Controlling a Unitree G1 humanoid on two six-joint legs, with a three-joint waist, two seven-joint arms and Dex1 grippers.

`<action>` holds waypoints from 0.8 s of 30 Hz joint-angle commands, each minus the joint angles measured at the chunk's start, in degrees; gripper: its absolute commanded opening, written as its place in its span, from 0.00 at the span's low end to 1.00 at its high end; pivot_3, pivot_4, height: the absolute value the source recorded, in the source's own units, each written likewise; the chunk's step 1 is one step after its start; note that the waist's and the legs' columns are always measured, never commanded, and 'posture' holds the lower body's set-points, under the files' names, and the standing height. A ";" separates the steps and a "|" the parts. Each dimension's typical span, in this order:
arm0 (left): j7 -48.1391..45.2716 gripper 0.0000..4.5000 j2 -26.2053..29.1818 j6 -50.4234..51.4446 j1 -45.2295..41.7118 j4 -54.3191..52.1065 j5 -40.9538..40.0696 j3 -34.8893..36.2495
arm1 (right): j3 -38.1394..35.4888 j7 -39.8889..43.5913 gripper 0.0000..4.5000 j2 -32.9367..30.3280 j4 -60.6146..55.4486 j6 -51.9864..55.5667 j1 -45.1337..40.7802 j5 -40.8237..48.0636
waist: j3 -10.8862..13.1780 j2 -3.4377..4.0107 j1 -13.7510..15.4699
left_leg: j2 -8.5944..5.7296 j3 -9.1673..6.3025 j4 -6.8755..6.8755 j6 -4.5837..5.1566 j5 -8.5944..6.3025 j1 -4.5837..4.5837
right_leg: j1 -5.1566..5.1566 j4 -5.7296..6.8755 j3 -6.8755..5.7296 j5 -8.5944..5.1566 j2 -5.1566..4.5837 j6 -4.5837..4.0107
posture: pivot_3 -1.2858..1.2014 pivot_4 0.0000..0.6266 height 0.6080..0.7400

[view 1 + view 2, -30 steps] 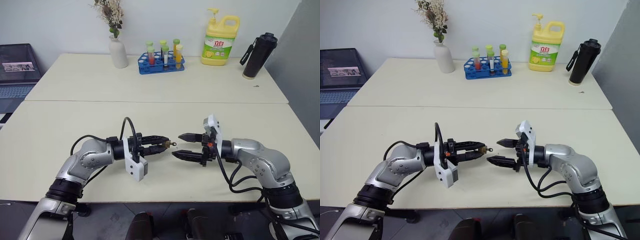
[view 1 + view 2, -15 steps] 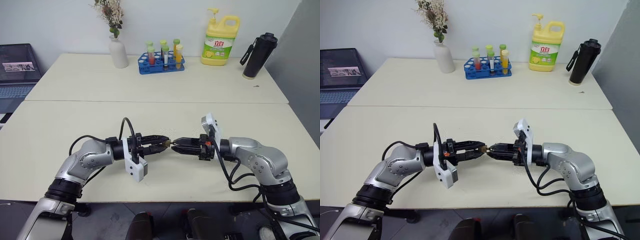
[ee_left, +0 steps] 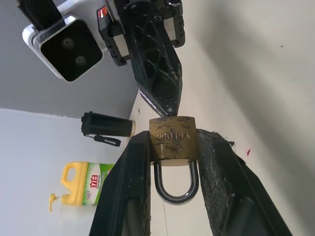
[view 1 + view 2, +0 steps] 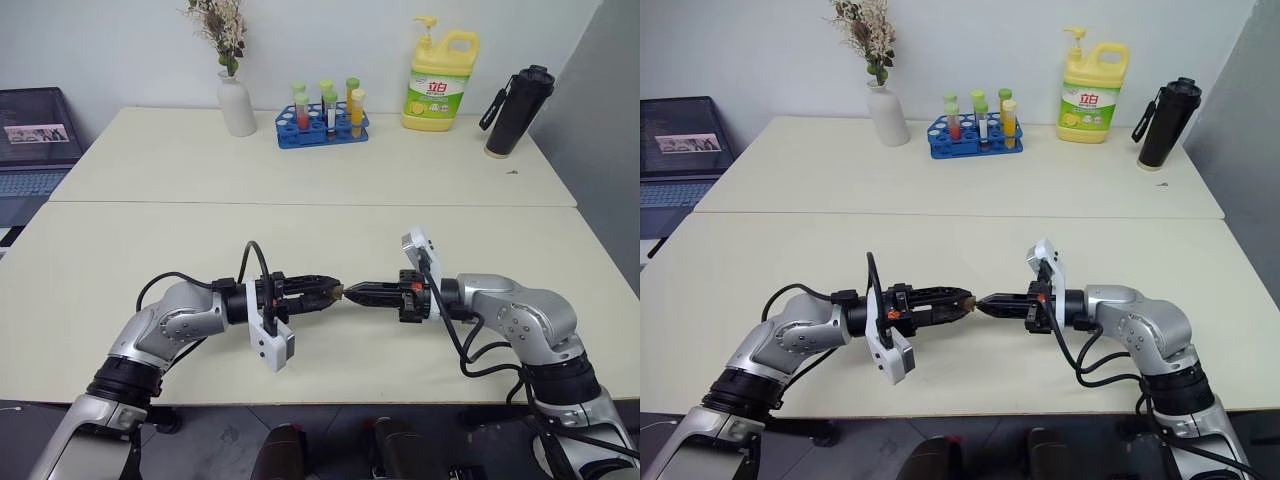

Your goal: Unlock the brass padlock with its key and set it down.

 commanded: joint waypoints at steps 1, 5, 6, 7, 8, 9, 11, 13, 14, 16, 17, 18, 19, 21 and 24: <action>2.51 0.21 0.57 -2.50 -1.22 0.76 3.31 0.20 | -3.91 -0.49 0.00 0.80 0.13 8.14 -3.22 7.73 | 0.00 0.00 0.01 | 0.00 0.00 0.00 0.00 0.00 0.00 | 0.00 0.00 0.01 0.01 -0.01 -0.01 | 0.52 0.24 1.00; 5.45 0.21 0.57 -5.02 -1.88 1.57 7.36 0.54 | -7.30 -3.88 0.00 2.74 2.16 17.16 -5.30 13.22 | 0.00 0.00 0.01 | 0.00 0.01 0.00 0.00 0.00 0.00 | 0.00 0.01 0.00 0.03 -0.02 -0.04 | 0.52 0.24 1.00; 6.12 0.21 0.55 -5.33 -1.99 1.72 8.04 0.49 | -8.01 -4.74 0.00 3.25 2.73 18.84 -5.68 13.98 | 0.00 0.00 0.00 | 0.00 0.01 -0.01 0.00 0.00 -0.01 | 0.00 0.01 0.00 0.03 -0.02 -0.04 | 0.52 0.24 1.00; 6.74 0.21 0.51 -5.52 -2.03 1.71 8.53 0.43 | -8.95 -5.71 0.00 3.94 3.46 20.27 -6.06 14.72 | 0.00 0.00 0.01 | 0.00 0.02 -0.01 0.00 0.00 -0.01 | 0.00 0.01 0.00 0.03 -0.02 -0.04 | 0.52 0.24 1.00; 7.27 0.21 0.52 -5.65 -2.06 1.71 8.91 0.35 | -9.68 -6.47 0.00 4.48 3.90 21.31 -6.33 15.17 | 0.00 0.00 0.00 | 0.00 0.01 -0.01 0.00 0.00 -0.01 | 0.00 0.01 0.00 0.03 -0.03 -0.04 | 0.52 0.24 1.00; 7.75 0.21 0.58 -5.72 -2.09 1.70 9.25 0.25 | -10.26 -7.04 0.00 4.92 4.11 22.08 -6.51 15.40 | 0.00 0.00 0.00 | 0.00 0.02 -0.01 0.00 0.00 -0.01 | 0.00 0.01 0.00 0.03 -0.03 -0.04 | 0.52 0.24 1.00; 8.64 0.21 0.74 -5.71 -1.95 1.49 9.83 0.15 | -11.04 -8.24 0.00 5.56 4.66 23.23 -7.03 15.39 | 0.00 0.00 -0.02 | 0.00 0.01 -0.01 0.00 0.00 -0.01 | 0.00 0.01 -0.01 0.03 -0.03 -0.04 | 0.52 0.24 1.00; 9.45 0.21 0.89 -5.63 -1.82 1.31 10.46 0.24 | -11.86 -9.34 0.00 6.14 5.40 24.25 -7.58 15.59 | 0.00 0.00 -0.04 | 0.00 0.02 -0.02 0.00 0.00 -0.01 | 0.00 0.01 0.00 0.03 -0.03 -0.03 | 0.52 0.24 1.00; 9.84 0.21 0.97 -5.53 -1.78 1.26 10.71 0.27 | -12.31 -9.83 0.00 6.47 5.73 24.71 -7.82 15.70 | 0.00 0.00 -0.05 | 0.00 0.01 -0.02 0.00 0.00 -0.01 | 0.00 0.01 0.00 0.02 -0.03 -0.02 | 0.52 0.24 1.00; 10.34 0.21 1.12 -5.06 -1.67 1.20 10.74 0.14 | -12.64 -10.06 0.00 6.65 5.56 25.00 -7.96 15.58 | 0.00 0.00 -0.06 | 0.00 0.01 -0.02 0.00 0.00 -0.02 | 0.00 0.01 -0.01 0.02 -0.03 0.00 | 0.52 0.24 1.00; 10.66 0.21 1.22 -4.98 -1.67 1.10 10.97 0.11 | -12.85 -10.00 0.00 6.73 5.40 25.19 -8.07 15.77 | 0.00 0.00 -0.07 | 0.00 0.01 -0.02 0.00 0.00 -0.02 | -0.01 0.01 -0.01 0.02 -0.03 0.00 | 0.52 0.24 1.00; 10.84 0.21 1.31 -4.88 -1.67 1.03 10.92 0.00 | -12.99 -10.32 0.00 6.83 5.41 25.52 -8.19 15.76 | 0.00 0.00 -0.06 | 0.00 0.00 -0.02 0.00 0.00 -0.02 | -0.01 0.01 -0.01 0.02 -0.03 0.01 | 0.52 0.24 1.00; 10.96 0.21 1.39 -4.76 -1.69 1.13 10.67 -0.13 | -12.57 -10.37 0.00 6.69 4.87 24.70 -8.08 15.13 | 0.00 0.00 -0.06 | 0.00 0.01 -0.02 0.00 0.00 -0.03 | -0.01 0.00 -0.02 0.02 -0.03 0.02 | 0.52 0.24 1.00; 11.04 0.21 1.58 -4.47 -1.72 1.33 10.16 -0.35 | -10.09 -8.28 0.00 4.94 2.59 20.80 -7.40 12.62 | 0.00 0.00 -0.06 | 0.00 0.01 -0.02 0.00 0.00 -0.03 | -0.01 0.00 -0.02 0.01 -0.03 0.02 | 0.52 0.24 1.00; 11.03 0.21 1.95 -4.03 -1.61 1.12 9.60 -0.63 | -6.21 -4.13 0.00 1.86 -1.11 12.79 -5.84 8.26 | 0.00 0.01 -0.06 | -0.02 -0.01 -0.02 0.00 0.00 -0.05 | -0.03 0.00 -0.02 -0.03 -0.04 0.10 | 0.52 0.24 1.00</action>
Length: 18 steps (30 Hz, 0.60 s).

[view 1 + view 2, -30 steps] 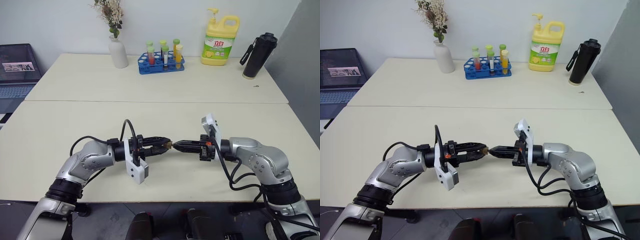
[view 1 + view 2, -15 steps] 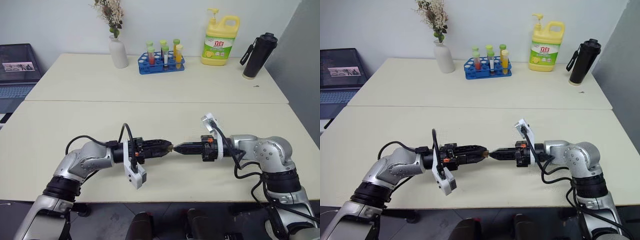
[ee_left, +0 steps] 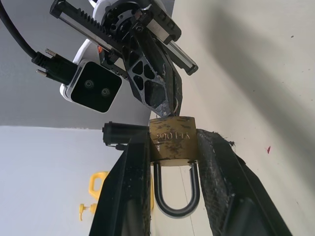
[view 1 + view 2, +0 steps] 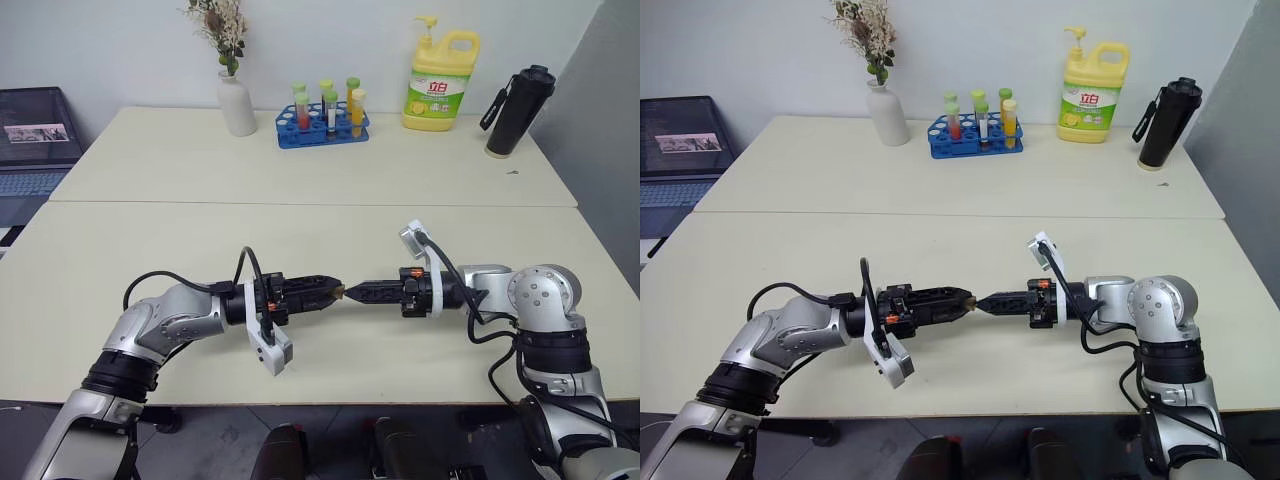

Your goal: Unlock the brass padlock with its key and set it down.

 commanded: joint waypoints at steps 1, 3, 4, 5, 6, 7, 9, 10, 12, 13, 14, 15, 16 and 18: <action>-0.47 0.21 1.16 0.48 -0.05 -0.51 -0.45 -0.89 | 2.71 5.48 0.00 -2.35 -6.28 -11.93 0.71 -4.32 | 0.00 -0.01 -0.02 | 0.01 -0.01 0.00 0.00 0.00 0.00 | 0.00 -0.01 -0.01 -0.08 0.00 0.14 | 0.52 0.24 1.00; -0.72 0.21 1.29 0.67 0.08 -1.10 -1.13 -1.17 | 4.31 7.08 0.12 -3.48 -7.24 -18.43 1.39 -8.05 | 0.00 0.00 -0.05 | 0.00 -0.01 -0.01 0.00 0.00 0.01 | 0.00 -0.01 -0.01 -0.09 0.01 0.15 | 0.52 0.24 1.00; -0.78 0.21 1.33 0.95 0.15 -1.25 -1.54 -1.27 | 5.51 8.54 0.20 -4.70 -7.86 -21.49 1.81 -10.10 | 0.00 0.00 -0.06 | 0.00 0.00 -0.01 0.00 0.00 0.00 | -0.01 -0.01 -0.01 -0.09 0.01 0.15 | 0.52 0.24 1.00; -0.81 0.21 1.39 1.20 0.18 -1.35 -1.84 -1.36 | 6.40 9.67 0.27 -5.60 -8.16 -23.57 2.12 -11.40 | 0.00 0.00 -0.06 | 0.00 0.01 -0.01 0.00 0.00 0.01 | -0.01 0.00 0.00 -0.09 0.01 0.15 | 0.52 0.24 1.00; -0.85 0.21 1.43 1.50 0.20 -1.36 -2.01 -1.42 | 6.91 10.67 0.35 -6.27 -8.27 -24.75 2.42 -11.91 | 0.00 -0.01 -0.06 | 0.00 0.01 0.00 0.00 0.00 0.00 | -0.01 0.00 -0.03 -0.09 0.01 0.15 | 0.52 0.24 1.00; -0.88 0.21 1.46 1.70 0.21 -1.38 -2.11 -1.46 | 7.18 11.36 0.42 -6.62 -8.22 -25.49 2.63 -12.06 | 0.00 -0.01 -0.05 | 0.01 0.02 0.00 0.00 0.00 0.00 | -0.01 0.00 -0.02 -0.09 0.01 0.15 | 0.52 0.24 1.00; -0.97 0.21 1.57 1.88 0.33 -1.64 -2.24 -1.51 | 7.59 12.60 0.56 -7.67 -8.49 -27.08 3.15 -12.86 | 0.00 0.00 -0.04 | 0.01 0.02 0.00 0.00 0.00 0.00 | -0.01 0.00 -0.02 -0.09 0.01 0.15 | 0.52 0.24 1.00; -1.18 0.21 1.54 2.43 0.41 -1.69 -2.68 -1.57 | 8.18 13.54 0.66 -9.01 -8.85 -28.49 3.53 -14.18 | 0.00 -0.01 -0.03 | 0.01 0.02 0.00 0.00 0.00 0.00 | -0.01 0.00 -0.02 -0.08 0.01 0.14 | 0.52 0.24 1.00; -1.51 0.21 1.47 3.15 0.36 -2.18 -3.28 -1.70 | 8.20 14.25 0.80 -10.47 -9.32 -28.97 4.08 -14.53 | 0.00 0.00 -0.03 | 0.01 0.03 0.00 0.00 0.00 0.00 | -0.01 0.00 -0.01 -0.08 0.00 0.14 | 0.52 0.24 1.00; -1.60 0.21 1.47 3.34 0.34 -2.33 -3.44 -1.75 | 8.19 14.44 0.88 -10.79 -9.37 -29.09 4.21 -14.53 | 0.00 -0.01 -0.02 | 0.01 0.02 0.00 0.00 0.00 0.00 | -0.01 0.00 -0.01 -0.08 0.00 0.14 | 0.52 0.24 1.00; -1.66 0.21 1.49 3.42 0.33 -2.45 -3.51 -1.79 | 8.16 14.49 0.97 -10.87 -9.34 -29.12 4.26 -14.41 | 0.00 -0.01 -0.02 | 0.00 0.03 0.00 0.00 0.00 0.01 | -0.01 0.00 0.01 -0.08 -0.01 0.14 | 0.52 0.24 1.00; -1.68 0.21 1.28 3.98 0.31 -2.69 -3.75 -1.68 | 8.07 14.45 1.00 -10.78 -9.53 -28.90 4.48 -13.90 | 0.00 -0.01 -0.02 | 0.00 0.02 0.00 0.00 0.00 0.01 | -0.01 0.00 0.00 -0.08 -0.01 0.14 | 0.52 0.24 1.00; -1.62 0.21 0.84 4.66 0.29 -3.11 -3.98 -1.56 | 8.16 13.03 1.00 -9.66 -9.65 -28.19 5.05 -13.43 | 0.00 -0.01 -0.02 | 0.01 0.02 0.00 0.00 0.00 0.02 | -0.01 0.00 0.00 -0.08 -0.01 0.14 | 0.52 0.24 1.00; -1.48 0.21 0.24 5.72 0.32 -3.70 -4.20 -1.33 | 8.55 10.80 1.00 -7.39 -9.60 -27.56 6.02 -13.00 | 0.00 -0.01 -0.03 | 0.03 0.02 0.00 0.00 0.00 0.02 | -0.01 0.01 -0.01 -0.08 0.00 0.14 | 0.52 0.24 1.00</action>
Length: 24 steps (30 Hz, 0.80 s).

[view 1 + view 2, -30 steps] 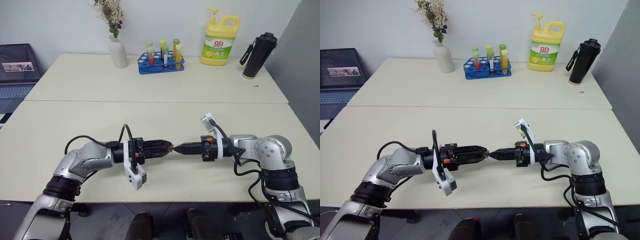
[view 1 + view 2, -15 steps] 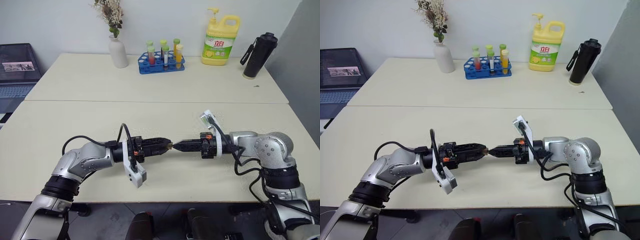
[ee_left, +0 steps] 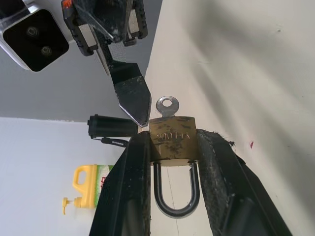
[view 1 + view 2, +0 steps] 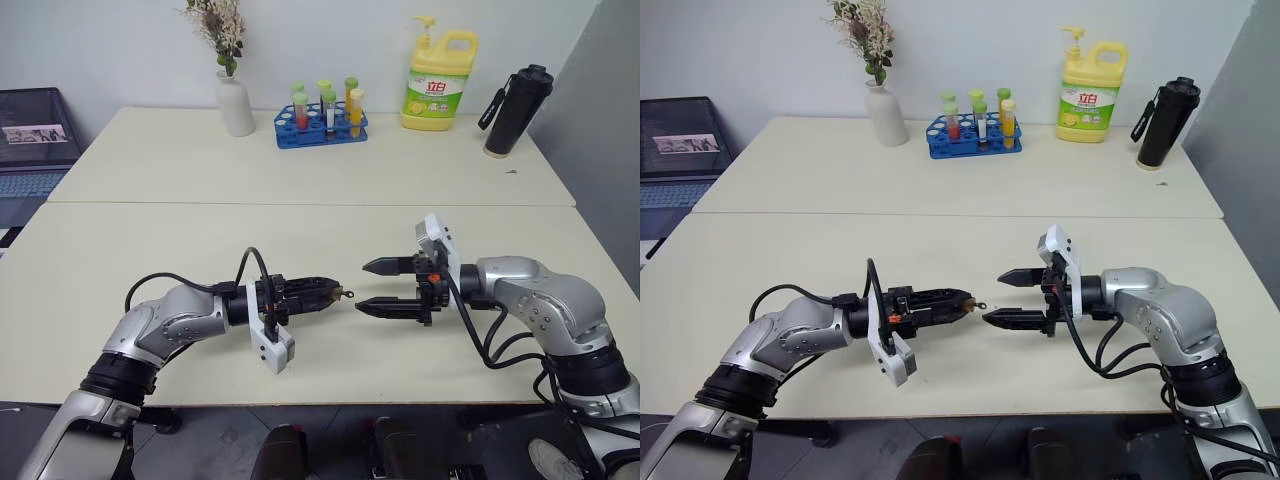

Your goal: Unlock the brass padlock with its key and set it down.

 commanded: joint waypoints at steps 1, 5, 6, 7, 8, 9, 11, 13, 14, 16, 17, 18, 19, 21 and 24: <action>0.61 0.21 -0.87 1.74 -0.13 -2.91 -2.30 0.54 | -0.02 -2.84 1.00 3.41 -1.96 0.33 1.56 1.31 | -0.01 -0.01 0.00 | 0.00 0.00 -0.01 0.00 0.00 0.00 | 0.00 0.01 0.00 0.00 0.00 0.00 | 0.52 0.24 1.00; 0.63 0.21 -0.84 2.36 0.32 -3.46 -2.24 0.85 | -0.55 -4.68 1.00 6.20 -1.13 1.51 1.49 1.76 | 0.00 -0.01 -0.01 | -0.01 0.00 0.00 0.00 0.00 0.00 | 0.00 0.02 0.02 0.03 0.00 -0.04 | 0.52 0.24 1.00; 0.71 0.21 -0.89 2.60 0.38 -3.58 -2.11 0.96 | -0.65 -5.24 1.00 6.94 -0.54 1.96 1.25 1.90 | 0.00 -0.01 0.00 | -0.01 -0.01 0.00 0.00 0.00 0.00 | 0.00 0.02 0.02 0.03 0.00 -0.05 | 0.52 0.24 1.00; 0.84 0.21 -1.00 2.77 0.45 -3.77 -1.94 1.06 | -0.73 -6.05 1.00 7.95 0.26 2.43 0.93 1.98 | 0.00 -0.01 0.00 | -0.02 -0.02 0.01 0.00 0.00 0.00 | 0.00 0.02 0.01 0.08 -0.01 -0.13 | 0.52 0.24 1.00; 0.92 0.21 -1.08 2.88 0.47 -3.89 -1.81 1.10 | -0.77 -6.57 1.00 8.60 0.79 2.74 0.70 1.98 | 0.00 -0.01 0.00 | -0.02 -0.02 0.01 0.00 0.00 0.00 | 0.00 0.02 0.01 0.12 -0.01 -0.19 | 0.52 0.24 1.00; 1.00 0.21 -1.19 3.16 0.51 -4.08 -1.65 1.16 | -0.83 -7.01 1.00 9.27 1.24 3.13 0.46 2.09 | 0.00 -0.01 0.00 | -0.02 -0.02 0.01 0.00 0.00 0.00 | 0.00 0.02 0.00 0.12 0.00 -0.20 | 0.52 0.24 1.00; 1.15 0.21 -1.22 3.40 0.61 -4.32 -1.44 1.24 | -1.35 -7.52 1.00 10.23 1.76 4.31 0.09 3.07 | 0.00 -0.01 0.00 | -0.02 -0.01 0.01 0.00 0.00 0.00 | 0.00 0.02 0.00 0.12 0.00 -0.19 | 0.52 0.24 1.00; 1.28 0.21 -1.23 3.66 0.73 -4.51 -1.36 1.35 | -1.39 -7.49 1.00 10.38 1.93 4.81 -0.04 3.40 | 0.00 -0.01 0.00 | -0.02 -0.02 0.01 0.00 0.00 0.00 | 0.00 0.01 0.01 0.12 0.00 -0.20 | 0.52 0.24 1.00; 1.33 0.21 -1.20 3.79 0.78 -4.57 -1.24 1.39 | -1.37 -7.57 1.00 10.39 2.03 4.90 -0.11 3.37 | 0.00 -0.01 0.00 | -0.03 -0.01 0.01 0.00 0.00 -0.01 | 0.00 0.01 0.01 0.12 -0.01 -0.20 | 0.52 0.24 1.00; 1.48 0.21 -1.13 4.02 0.89 -4.72 -1.05 1.46 | -1.63 -7.95 1.00 10.73 2.28 5.26 -0.25 3.68 | 0.00 -0.01 0.00 | -0.03 -0.02 0.01 0.00 0.00 -0.01 | 0.00 0.01 0.01 0.12 -0.01 -0.19 | 0.52 0.24 1.00; 1.54 0.21 -1.06 4.10 0.90 -4.81 -0.91 1.43 | -1.84 -8.17 1.00 10.94 2.41 5.43 -0.32 3.88 | 0.00 0.00 -0.01 | -0.03 -0.02 0.01 0.00 0.00 0.00 | 0.00 0.01 0.01 0.12 -0.01 -0.19 | 0.52 0.24 1.00; 1.65 0.21 -1.05 4.22 0.94 -4.92 -0.94 1.40 | -2.08 -8.46 1.00 11.28 2.59 5.64 -0.43 4.12 | 0.00 0.00 -0.01 | -0.02 -0.03 0.01 0.00 0.00 0.00 | 0.00 0.01 0.00 0.11 0.00 -0.19 | 0.52 0.24 1.00; 1.75 0.21 -1.02 4.32 0.99 -5.03 -0.93 1.35 | -2.02 -8.55 0.96 11.39 2.71 5.58 -0.50 3.98 | 0.00 -0.01 -0.01 | -0.02 -0.03 0.00 0.00 0.00 0.00 | 0.00 0.01 -0.01 0.11 0.00 -0.18 | 0.52 0.24 1.00; 2.00 0.21 -0.96 4.29 1.09 -5.25 -0.64 1.30 | -2.18 -8.87 0.88 11.67 3.03 5.71 -0.64 4.04 | 0.00 0.00 0.00 | -0.02 -0.02 0.00 0.00 0.00 0.00 | 0.00 0.01 0.00 0.11 0.00 -0.19 | 0.52 0.24 1.00; 2.15 0.21 -0.98 4.47 1.21 -5.26 -0.68 1.31 | -1.91 -8.68 0.64 11.50 3.01 5.56 -0.66 3.81 | 0.00 -0.01 -0.01 | -0.02 -0.02 0.00 0.00 0.00 0.00 | 0.00 0.01 0.00 0.12 0.00 -0.20 | 0.52 0.24 1.00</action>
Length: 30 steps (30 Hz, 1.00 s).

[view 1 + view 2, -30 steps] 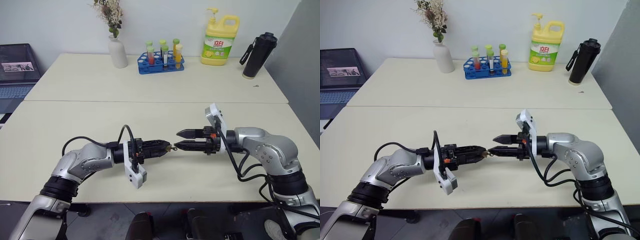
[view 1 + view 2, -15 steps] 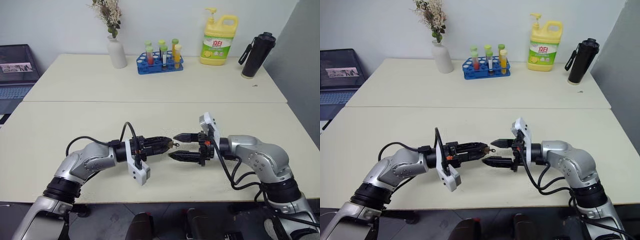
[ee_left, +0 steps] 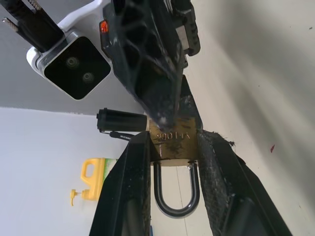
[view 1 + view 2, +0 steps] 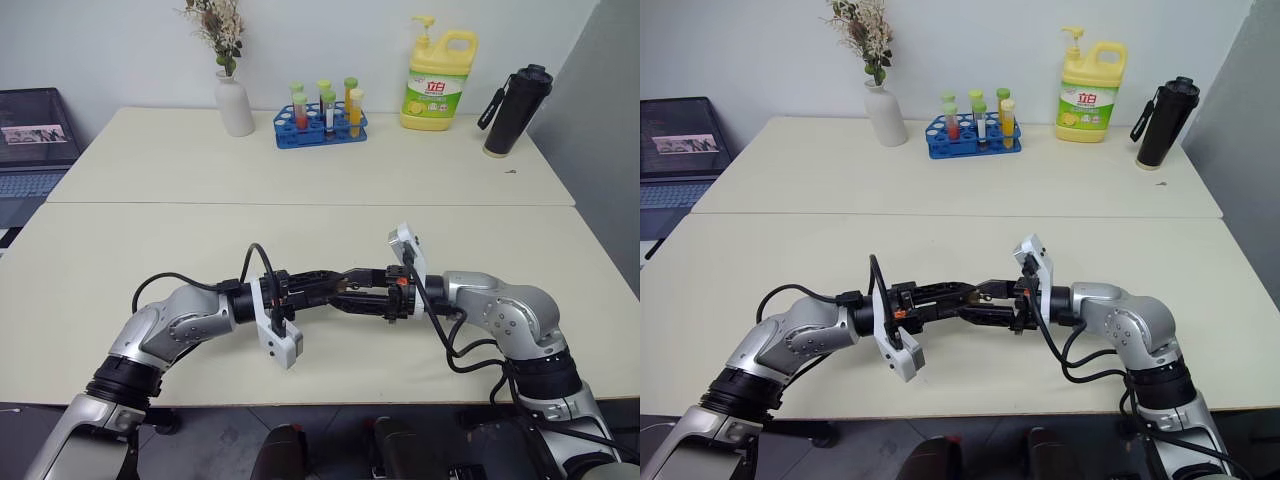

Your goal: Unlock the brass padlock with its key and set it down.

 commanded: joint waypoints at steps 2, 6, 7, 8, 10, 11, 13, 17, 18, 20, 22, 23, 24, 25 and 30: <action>1.15 0.21 0.04 0.20 0.09 -1.78 -0.77 1.17 | -1.58 0.08 0.47 0.22 -0.89 -0.25 -1.23 1.27 | 0.00 0.00 0.00 | 0.00 -0.01 0.00 0.00 0.00 0.00 | 0.00 0.00 0.00 0.00 0.00 0.01 | 0.52 0.24 1.00; 1.20 0.21 0.14 -0.06 0.10 -1.52 -0.61 1.11 | -1.76 -0.04 0.16 0.47 -0.84 -0.11 -1.34 1.55 | 0.00 0.00 0.00 | 0.00 0.00 0.00 0.00 0.00 0.00 | 0.00 0.00 0.00 -0.01 0.00 0.02 | 0.52 0.24 1.00; 1.23 0.21 0.16 -0.13 0.11 -1.42 -0.59 1.09 | -1.80 -0.02 0.06 0.48 -0.81 -0.05 -1.37 1.62 | 0.00 0.00 0.00 | 0.00 0.00 0.00 0.00 0.00 0.00 | 0.00 0.00 0.00 0.00 0.00 0.01 | 0.52 0.24 1.00; 1.29 0.21 0.21 -0.18 0.14 -1.29 -0.40 1.08 | -1.80 0.12 0.04 0.43 -0.88 0.02 -1.38 1.73 | 0.00 0.00 0.00 | 0.00 0.00 0.00 0.00 0.00 0.00 | 0.00 0.00 0.00 -0.01 0.00 0.01 | 0.52 0.24 1.00; 1.34 0.21 0.25 -0.22 0.17 -1.15 -0.17 1.07 | -1.80 0.28 0.04 0.39 -0.98 0.08 -1.39 1.84 | 0.00 0.00 0.00 | 0.00 0.01 0.00 0.00 0.00 0.00 | 0.00 0.00 0.00 -0.01 0.00 0.01 | 0.52 0.24 1.00; 1.55 0.21 0.14 -0.13 0.25 -1.14 0.00 1.20 | -1.77 0.35 0.04 0.41 -1.05 0.06 -1.39 1.88 | 0.00 0.00 0.00 | 0.00 0.00 0.00 0.00 0.00 0.00 | 0.00 0.00 0.00 -0.01 0.00 0.01 | 0.52 0.24 1.00; 0.86 0.21 0.19 0.16 0.41 -0.81 -1.16 0.67 | -1.68 0.51 0.04 0.40 -1.17 -0.05 -1.36 1.88 | 0.00 0.00 0.00 | 0.00 0.00 0.00 0.00 0.00 0.00 | 0.00 0.00 0.00 0.00 0.00 0.01 | 0.52 0.24 1.00; -0.53 0.21 0.67 0.06 1.08 -0.54 -4.05 -0.27 | -1.41 0.86 0.04 0.32 -1.21 -0.52 -1.38 1.58 | 0.00 0.00 0.00 | 0.00 0.00 0.00 0.00 0.00 0.00 | 0.00 0.00 0.00 -0.01 0.00 0.01 | 0.52 0.24 1.00; -0.87 0.21 0.80 0.01 1.19 -0.57 -4.52 -0.45 | -1.36 0.94 0.04 0.28 -1.23 -0.58 -1.38 1.53 | 0.00 0.00 -0.01 | 0.00 0.00 0.00 0.00 0.00 0.00 | 0.00 0.00 0.00 -0.01 0.00 0.01 | 0.52 0.24 1.00; -1.64 0.29 1.08 0.33 1.76 -0.44 -6.84 -0.61 | -1.23 1.08 0.04 0.26 -1.32 -0.79 -1.33 1.46 | 0.00 0.00 -0.01 | 0.00 -0.01 0.00 0.00 0.00 0.00 | 0.00 0.00 -0.01 -0.01 0.00 0.02 | 0.52 0.24 1.00; -2.45 0.42 1.24 0.71 2.01 -0.36 -8.40 -0.70 | -1.17 1.16 0.04 0.26 -1.33 -0.92 -1.32 1.46 | 0.00 0.00 -0.01 | 0.01 0.00 0.00 0.00 0.00 0.00 | 0.00 0.00 0.00 -0.01 0.00 0.02 | 0.52 0.24 1.00; -2.88 0.48 1.40 0.66 2.01 -0.39 -8.86 -0.82 | -1.16 1.18 0.04 0.27 -1.32 -0.98 -1.32 1.46 | 0.00 0.00 -0.01 | 0.01 -0.01 0.00 0.00 0.00 0.00 | 0.00 0.00 0.00 -0.01 0.00 0.01 | 0.52 0.24 1.00; -3.44 0.55 1.59 0.69 2.11 -0.44 -9.51 -0.95 | -1.17 1.17 0.04 0.31 -1.29 -1.04 -1.31 1.44 | 0.00 0.00 -0.01 | 0.01 -0.01 0.00 0.00 0.00 0.00 | 0.00 0.00 -0.01 -0.01 0.00 0.01 | 0.52 0.24 1.00; -4.13 0.62 1.80 0.79 2.28 -0.48 -10.46 -1.15 | -1.16 1.18 0.04 0.32 -1.27 -1.14 -1.30 1.39 | 0.00 0.00 -0.01 | 0.00 -0.01 0.00 0.00 0.00 0.00 | 0.00 0.00 -0.01 -0.01 0.00 0.01 | 0.52 0.24 1.00; -11.12 0.97 4.40 9.92 5.05 -4.85 -18.19 -1.12 | -1.12 1.19 0.04 -0.27 -0.52 -2.33 -1.18 0.15 | 0.00 0.00 -0.09 | 0.01 0.00 -0.01 0.00 0.00 0.01 | 0.00 0.00 0.00 -0.02 0.00 0.03 | 0.52 0.24 1.00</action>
